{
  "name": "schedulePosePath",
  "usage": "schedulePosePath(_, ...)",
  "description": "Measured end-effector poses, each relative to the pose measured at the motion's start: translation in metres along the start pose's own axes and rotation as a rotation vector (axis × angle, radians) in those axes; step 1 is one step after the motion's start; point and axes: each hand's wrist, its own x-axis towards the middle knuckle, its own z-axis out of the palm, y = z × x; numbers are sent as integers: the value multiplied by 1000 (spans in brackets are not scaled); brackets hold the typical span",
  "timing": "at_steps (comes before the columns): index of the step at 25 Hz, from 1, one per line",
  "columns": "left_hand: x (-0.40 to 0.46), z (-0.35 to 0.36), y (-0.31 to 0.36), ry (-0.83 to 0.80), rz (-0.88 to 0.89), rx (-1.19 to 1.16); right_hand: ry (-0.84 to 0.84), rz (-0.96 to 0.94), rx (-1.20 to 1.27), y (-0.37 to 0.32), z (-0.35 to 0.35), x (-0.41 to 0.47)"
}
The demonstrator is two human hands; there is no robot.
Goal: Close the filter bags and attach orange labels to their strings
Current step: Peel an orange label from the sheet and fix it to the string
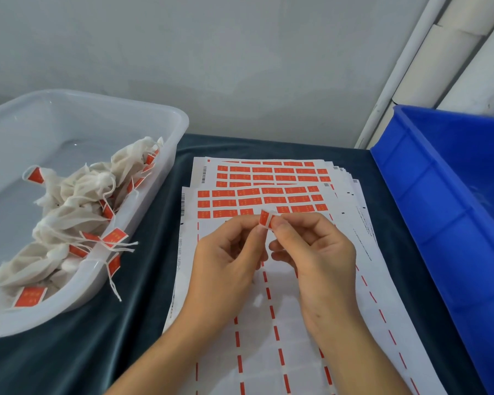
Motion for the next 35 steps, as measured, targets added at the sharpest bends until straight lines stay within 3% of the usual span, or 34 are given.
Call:
schedulePosePath(18,-2,-4,6,-75,31,-5,54,-158,-176,2,0,-2)
schedulePosePath(27,4,-6,5,-15,-131,-89,-138,158,-14,1,-3,4)
schedulePosePath(35,3,-5,7,-46,-124,-68,-179,112,-36,1,-5,4)
